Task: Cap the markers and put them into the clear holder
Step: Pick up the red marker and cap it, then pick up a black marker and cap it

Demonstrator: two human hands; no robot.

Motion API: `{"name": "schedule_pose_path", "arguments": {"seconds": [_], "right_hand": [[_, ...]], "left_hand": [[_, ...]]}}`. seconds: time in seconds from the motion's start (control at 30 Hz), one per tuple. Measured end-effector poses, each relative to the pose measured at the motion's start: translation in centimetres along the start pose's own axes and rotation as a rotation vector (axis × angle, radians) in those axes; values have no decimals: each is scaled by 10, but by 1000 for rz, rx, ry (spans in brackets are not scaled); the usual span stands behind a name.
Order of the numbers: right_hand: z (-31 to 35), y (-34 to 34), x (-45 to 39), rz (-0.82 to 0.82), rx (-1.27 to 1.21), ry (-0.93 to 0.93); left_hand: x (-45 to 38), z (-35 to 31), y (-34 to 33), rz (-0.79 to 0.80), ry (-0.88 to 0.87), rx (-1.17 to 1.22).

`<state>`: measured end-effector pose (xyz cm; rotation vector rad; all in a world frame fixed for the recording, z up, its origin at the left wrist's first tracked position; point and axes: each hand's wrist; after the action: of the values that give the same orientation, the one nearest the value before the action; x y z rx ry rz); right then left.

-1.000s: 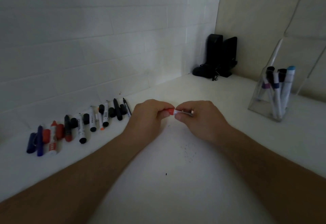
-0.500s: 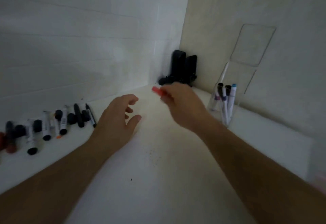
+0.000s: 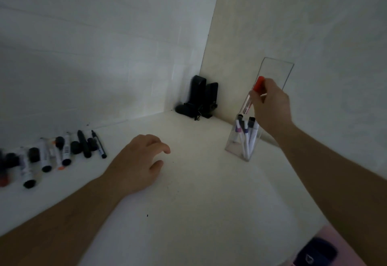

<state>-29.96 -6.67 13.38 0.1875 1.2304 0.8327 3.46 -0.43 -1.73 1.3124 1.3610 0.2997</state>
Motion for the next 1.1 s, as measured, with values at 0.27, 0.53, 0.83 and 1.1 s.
{"name": "schedule_pose_path", "arguments": {"seconds": [0.27,0.53,0.83,1.1], "right_hand": [[-12,-7,-2,17,78,-9],[-22,-31,16,393,448,60],[8,-25,42,2,132,200],[121,-120,118,615,-265,130]], "left_hand": [[1,4,-1,-4,14,14],[2,5,0,20,-7,9],[0,9,2,-73,0,14],[2,45,74,-414,305,-196]]}}
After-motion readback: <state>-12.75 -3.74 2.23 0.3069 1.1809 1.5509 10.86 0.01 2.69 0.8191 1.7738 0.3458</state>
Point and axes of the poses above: each hand's wrist, its own x-axis away from the middle knuckle, its own y-axis out of the back of the hand, z = x × y, and after that the axes turned 1 degree about y, right-handed
